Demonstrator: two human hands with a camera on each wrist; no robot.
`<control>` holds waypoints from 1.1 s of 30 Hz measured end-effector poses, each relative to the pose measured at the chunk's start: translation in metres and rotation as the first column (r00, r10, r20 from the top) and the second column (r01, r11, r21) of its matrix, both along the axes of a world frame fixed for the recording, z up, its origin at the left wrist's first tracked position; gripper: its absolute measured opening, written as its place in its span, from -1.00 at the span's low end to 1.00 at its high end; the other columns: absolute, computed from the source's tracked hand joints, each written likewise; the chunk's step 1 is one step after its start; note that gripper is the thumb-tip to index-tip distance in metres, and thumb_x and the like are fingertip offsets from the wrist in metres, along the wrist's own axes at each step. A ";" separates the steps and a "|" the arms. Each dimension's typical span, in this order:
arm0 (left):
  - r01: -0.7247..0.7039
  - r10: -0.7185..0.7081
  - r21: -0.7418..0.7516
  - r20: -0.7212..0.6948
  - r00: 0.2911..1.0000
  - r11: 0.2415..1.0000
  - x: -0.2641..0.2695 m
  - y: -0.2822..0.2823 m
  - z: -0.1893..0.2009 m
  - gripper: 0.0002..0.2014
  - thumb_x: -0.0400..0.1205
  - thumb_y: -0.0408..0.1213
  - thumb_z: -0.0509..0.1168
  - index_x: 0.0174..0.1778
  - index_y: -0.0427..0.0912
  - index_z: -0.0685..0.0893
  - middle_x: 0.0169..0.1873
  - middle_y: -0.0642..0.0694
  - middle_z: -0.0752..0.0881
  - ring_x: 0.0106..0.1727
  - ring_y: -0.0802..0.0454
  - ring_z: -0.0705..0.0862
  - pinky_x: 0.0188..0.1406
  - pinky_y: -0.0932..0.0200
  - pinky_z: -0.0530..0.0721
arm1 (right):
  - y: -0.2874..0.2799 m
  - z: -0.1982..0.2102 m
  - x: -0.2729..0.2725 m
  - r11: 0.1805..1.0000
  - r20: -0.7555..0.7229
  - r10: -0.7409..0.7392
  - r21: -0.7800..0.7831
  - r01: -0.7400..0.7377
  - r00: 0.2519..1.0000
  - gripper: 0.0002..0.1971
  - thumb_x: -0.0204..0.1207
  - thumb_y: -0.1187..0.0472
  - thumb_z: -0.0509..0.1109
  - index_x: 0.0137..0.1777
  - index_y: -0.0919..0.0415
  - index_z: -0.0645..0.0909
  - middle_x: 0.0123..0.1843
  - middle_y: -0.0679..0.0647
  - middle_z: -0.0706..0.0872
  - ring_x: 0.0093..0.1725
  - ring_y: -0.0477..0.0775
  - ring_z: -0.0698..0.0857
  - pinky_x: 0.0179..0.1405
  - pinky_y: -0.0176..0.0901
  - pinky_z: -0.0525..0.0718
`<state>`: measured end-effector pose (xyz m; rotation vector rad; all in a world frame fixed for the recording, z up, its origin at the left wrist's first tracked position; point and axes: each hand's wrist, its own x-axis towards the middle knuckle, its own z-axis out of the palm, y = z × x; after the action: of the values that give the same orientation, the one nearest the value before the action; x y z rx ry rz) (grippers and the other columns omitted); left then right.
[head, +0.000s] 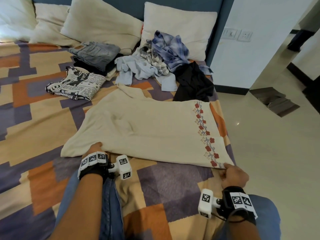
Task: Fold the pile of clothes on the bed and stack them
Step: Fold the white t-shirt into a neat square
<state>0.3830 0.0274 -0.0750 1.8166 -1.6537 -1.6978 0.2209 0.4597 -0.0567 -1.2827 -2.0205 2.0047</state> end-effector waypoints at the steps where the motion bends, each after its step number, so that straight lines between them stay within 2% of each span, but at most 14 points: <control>1: 0.077 -0.073 -0.098 0.048 0.996 0.992 0.001 0.006 0.007 -0.18 0.40 -0.11 0.49 0.60 -0.06 0.34 0.47 -0.36 0.48 0.32 -0.37 0.57 0.35 -0.07 0.53 | 0.001 -0.002 0.001 0.997 -0.015 0.011 0.081 -0.010 1.000 -0.58 0.38 0.38 0.49 0.24 0.31 0.54 0.00 0.27 0.68 -0.24 0.18 0.67 -0.21 0.04 0.75; 3: 0.132 -0.121 -0.125 0.090 0.989 0.983 0.009 0.011 0.029 -0.16 0.50 -0.20 0.47 0.67 -0.12 0.21 0.58 -0.34 0.33 0.50 -0.36 0.42 0.46 -0.07 0.40 | -0.007 0.001 0.002 0.962 -0.080 0.066 0.269 -0.042 0.995 -0.47 0.40 0.41 0.44 0.37 0.25 0.39 0.17 0.26 0.62 0.01 0.26 0.68 0.05 0.08 0.68; 6: 0.142 -0.132 -0.069 0.128 0.983 0.988 0.011 0.007 0.052 -0.26 0.62 -0.36 0.36 0.68 -0.28 0.15 0.63 -0.34 0.24 0.59 -0.32 0.29 0.51 -0.01 0.31 | -0.041 0.019 0.004 0.884 -0.249 0.312 0.428 -0.185 0.917 -0.59 0.44 0.45 0.41 0.29 0.27 0.47 0.03 0.16 0.66 0.07 0.33 0.71 0.06 0.11 0.68; 9: -0.003 0.006 -0.067 0.041 0.999 0.998 0.021 -0.009 0.053 -0.24 0.58 -0.42 0.39 0.67 -0.30 0.19 0.63 -0.37 0.24 0.60 -0.32 0.27 0.54 0.00 0.26 | -0.107 0.031 0.006 0.715 -0.254 0.671 0.472 -0.516 0.697 -0.76 0.47 0.42 0.45 0.10 0.21 0.61 -0.24 0.01 0.66 -0.08 0.28 0.73 -0.15 -0.15 0.67; 11: -0.114 0.114 0.007 -0.080 0.990 0.993 0.025 -0.014 0.056 -0.31 0.61 -0.46 0.33 0.65 -0.35 0.20 0.62 -0.38 0.24 0.61 -0.31 0.27 0.48 0.09 0.31 | -0.153 0.036 0.004 0.543 -0.213 0.835 0.466 -0.698 0.508 -0.80 0.48 0.35 0.48 0.07 0.16 0.63 -0.26 0.02 0.68 -0.16 0.22 0.74 -0.19 -0.04 0.68; 13: -0.255 0.293 0.193 -0.202 0.935 0.947 0.031 -0.013 0.071 -0.45 0.71 -0.52 0.18 0.63 -0.42 0.19 0.62 -0.38 0.24 0.61 -0.30 0.28 0.12 0.36 0.52 | -0.208 0.044 -0.002 0.332 -0.157 0.943 0.444 -0.832 0.292 -0.83 0.50 0.27 0.50 0.05 0.15 0.64 -0.20 0.03 0.70 -0.14 0.20 0.73 -0.13 0.05 0.70; 14: -0.262 0.325 0.255 -0.251 0.912 0.931 0.032 -0.008 0.080 -0.52 0.75 -0.51 0.11 0.62 -0.43 0.22 0.61 -0.38 0.27 0.60 -0.28 0.30 -0.13 0.38 0.58 | -0.233 0.050 -0.005 0.225 -0.117 0.974 0.441 -0.869 0.193 -0.83 0.50 0.24 0.51 0.05 0.15 0.65 -0.16 0.04 0.70 -0.11 0.16 0.73 -0.10 0.03 0.70; 15: -0.243 0.318 0.270 -0.283 0.905 0.932 0.035 -0.007 0.086 -0.55 0.78 -0.46 0.07 0.61 -0.42 0.25 0.59 -0.35 0.31 0.59 -0.26 0.34 -0.17 0.34 0.58 | -0.262 0.055 -0.006 0.124 -0.077 0.992 0.447 -0.886 0.100 -0.81 0.51 0.22 0.52 0.08 0.16 0.65 -0.11 0.06 0.71 -0.09 0.11 0.71 -0.07 -0.01 0.69; 18: -0.357 0.551 0.499 -0.319 0.771 0.789 0.040 -0.015 0.086 -0.61 0.79 -0.31 0.10 0.53 -0.38 0.41 0.51 -0.24 0.49 0.52 -0.18 0.47 0.23 0.00 0.51 | -0.330 0.058 -0.014 -0.072 0.018 0.997 0.496 -0.866 -0.072 -0.70 0.50 0.22 0.53 0.20 0.25 0.65 0.07 0.15 0.75 0.04 0.08 0.68 0.05 -0.19 0.58; 24: -0.456 0.726 0.629 -0.268 0.633 0.630 0.045 -0.041 0.071 -0.66 0.75 -0.39 0.18 0.45 -0.38 0.50 0.42 -0.23 0.59 0.45 -0.20 0.54 0.21 -0.13 0.52 | -0.424 0.034 -0.028 -0.316 0.221 0.946 0.450 -0.835 -0.240 -0.31 0.52 0.09 0.52 0.59 0.23 0.35 0.48 0.19 0.56 0.45 0.25 0.54 0.45 0.02 0.48; 27: -0.445 0.727 0.669 -0.213 0.653 0.595 0.051 -0.054 0.061 -0.68 0.74 -0.37 0.21 0.41 -0.36 0.52 0.39 -0.21 0.61 0.44 -0.20 0.55 0.40 -0.16 0.47 | -0.446 0.017 -0.033 -0.427 0.398 0.884 0.470 -0.772 -0.247 -0.23 0.46 -0.12 0.52 0.58 0.16 0.32 0.51 0.19 0.51 0.53 0.32 0.40 0.51 0.29 0.37; 29: -0.455 0.702 0.623 -0.223 0.676 0.636 0.052 -0.062 0.053 -0.67 0.73 -0.40 0.20 0.43 -0.31 0.52 0.22 -0.20 0.69 0.35 -0.18 0.61 0.33 -0.13 0.53 | -0.457 0.011 -0.037 -0.489 0.481 0.837 0.442 -0.752 -0.261 -0.19 0.38 -0.17 0.57 0.52 0.20 0.37 0.49 0.20 0.51 0.50 0.33 0.43 0.49 0.31 0.39; 31: -0.459 0.656 0.546 -0.242 0.715 0.701 0.052 -0.067 0.050 -0.67 0.72 -0.45 0.19 0.41 -0.24 0.52 0.04 -0.19 0.71 0.10 -0.13 0.69 0.15 -0.07 0.59 | -0.462 0.011 -0.041 -0.461 0.410 0.862 0.391 -0.797 -0.298 -0.06 0.19 -0.20 0.65 0.49 0.29 0.44 0.45 0.17 0.57 0.45 0.29 0.53 0.47 0.22 0.47; 33: -0.454 0.622 0.490 -0.259 0.739 0.744 0.051 -0.071 0.050 -0.63 0.68 -0.52 0.19 0.41 -0.20 0.51 -0.02 -0.23 0.70 -0.20 -0.08 0.69 -0.07 -0.08 0.66 | -0.463 0.012 -0.050 -0.320 0.205 0.943 0.359 -0.877 -0.261 0.02 -0.05 -0.28 0.69 0.38 0.31 0.57 0.34 0.15 0.68 0.32 0.22 0.66 0.40 0.17 0.58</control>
<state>0.4341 -0.0435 -0.0254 1.6870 -0.5312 -2.0090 0.1710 -0.0035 -0.0449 1.3853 -3.4302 1.2070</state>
